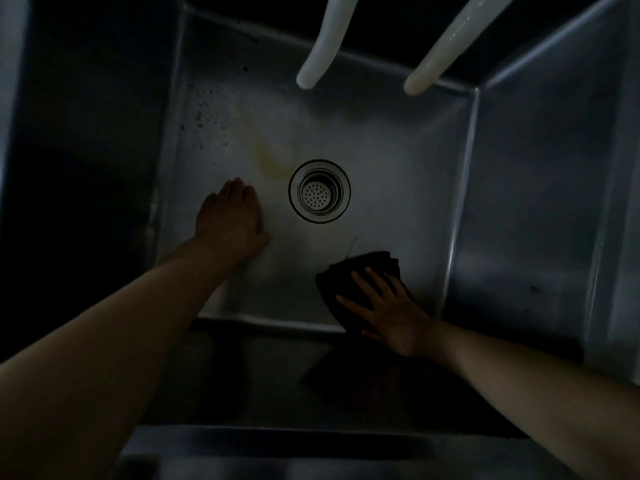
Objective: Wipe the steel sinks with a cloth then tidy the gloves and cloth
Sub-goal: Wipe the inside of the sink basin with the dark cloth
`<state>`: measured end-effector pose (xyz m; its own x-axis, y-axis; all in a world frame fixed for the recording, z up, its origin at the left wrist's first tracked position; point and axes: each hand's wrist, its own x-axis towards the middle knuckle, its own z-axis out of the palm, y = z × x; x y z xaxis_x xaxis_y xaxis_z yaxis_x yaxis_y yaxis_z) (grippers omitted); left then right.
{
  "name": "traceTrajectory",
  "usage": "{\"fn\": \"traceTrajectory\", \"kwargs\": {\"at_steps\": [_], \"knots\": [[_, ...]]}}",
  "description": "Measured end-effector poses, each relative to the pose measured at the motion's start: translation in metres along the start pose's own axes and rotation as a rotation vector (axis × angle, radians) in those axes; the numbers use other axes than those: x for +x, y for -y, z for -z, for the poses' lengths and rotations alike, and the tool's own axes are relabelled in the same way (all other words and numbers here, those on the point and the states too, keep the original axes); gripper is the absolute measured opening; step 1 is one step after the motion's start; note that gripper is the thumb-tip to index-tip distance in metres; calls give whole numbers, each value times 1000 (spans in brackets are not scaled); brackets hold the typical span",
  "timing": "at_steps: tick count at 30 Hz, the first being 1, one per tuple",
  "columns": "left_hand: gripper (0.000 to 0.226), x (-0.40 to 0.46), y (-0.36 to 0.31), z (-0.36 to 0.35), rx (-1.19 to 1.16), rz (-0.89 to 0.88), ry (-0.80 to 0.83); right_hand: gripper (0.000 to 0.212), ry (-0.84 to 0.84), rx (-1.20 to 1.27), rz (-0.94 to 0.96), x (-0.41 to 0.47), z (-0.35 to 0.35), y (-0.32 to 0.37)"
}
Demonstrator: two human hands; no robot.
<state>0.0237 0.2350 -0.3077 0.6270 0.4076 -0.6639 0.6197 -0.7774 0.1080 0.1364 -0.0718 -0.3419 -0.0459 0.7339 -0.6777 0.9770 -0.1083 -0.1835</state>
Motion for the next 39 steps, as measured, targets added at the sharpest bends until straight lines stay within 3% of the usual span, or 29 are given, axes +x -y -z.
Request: {"fn": "traceTrajectory", "kwargs": {"at_steps": [11, 18, 23, 29, 34, 39], "knots": [[51, -35, 18, 24, 37, -92, -241, 87, -281, -29, -7, 87, 52, 10], [59, -40, 31, 69, 117, -70, -376, 79, -164, -31, -116, 94, 58, 13], [65, -56, 53, 118, 223, -109, -495, 87, -49, -117, 60, 59, 41, 36], [55, -65, 91, 160, 336, -230, -611, 82, -139, -102, 138, 76, 59, 61], [48, -52, 119, 171, 374, -319, -655, 86, -75, -12, 8, 119, 91, 69], [46, -35, 127, 176, 308, -345, -621, 83, -133, -15, -73, 163, 114, 55]]}}
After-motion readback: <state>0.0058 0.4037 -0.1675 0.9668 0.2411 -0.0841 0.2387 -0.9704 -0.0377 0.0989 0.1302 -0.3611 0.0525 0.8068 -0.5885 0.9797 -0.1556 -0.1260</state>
